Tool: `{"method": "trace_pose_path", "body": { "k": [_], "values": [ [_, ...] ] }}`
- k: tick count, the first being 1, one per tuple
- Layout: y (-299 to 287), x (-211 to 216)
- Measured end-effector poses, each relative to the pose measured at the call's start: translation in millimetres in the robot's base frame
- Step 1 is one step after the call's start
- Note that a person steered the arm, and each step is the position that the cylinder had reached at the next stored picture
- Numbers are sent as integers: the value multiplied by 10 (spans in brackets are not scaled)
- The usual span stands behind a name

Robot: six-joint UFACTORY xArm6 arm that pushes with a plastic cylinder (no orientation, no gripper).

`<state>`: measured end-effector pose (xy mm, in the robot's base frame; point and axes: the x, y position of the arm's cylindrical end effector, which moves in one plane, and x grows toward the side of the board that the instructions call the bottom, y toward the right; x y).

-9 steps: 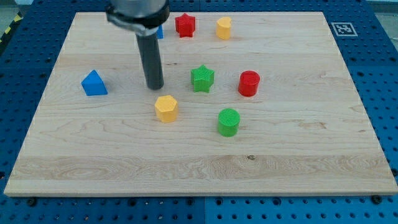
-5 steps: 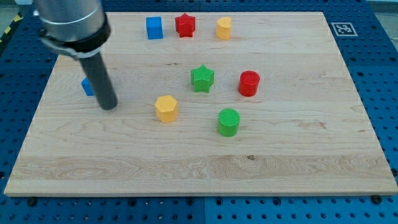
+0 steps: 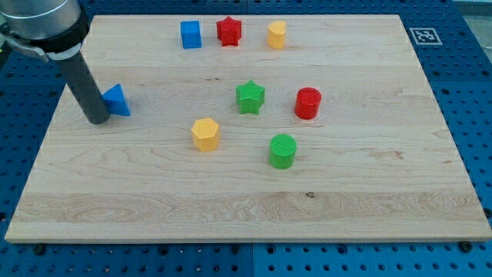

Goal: Slide the blue triangle to the left of the blue cube

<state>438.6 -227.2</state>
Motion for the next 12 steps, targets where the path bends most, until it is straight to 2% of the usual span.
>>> {"method": "trace_pose_path", "body": {
  "k": [2,9,12],
  "values": [
    [0,-114],
    [317,-122],
    [475,-322]
  ]
}}
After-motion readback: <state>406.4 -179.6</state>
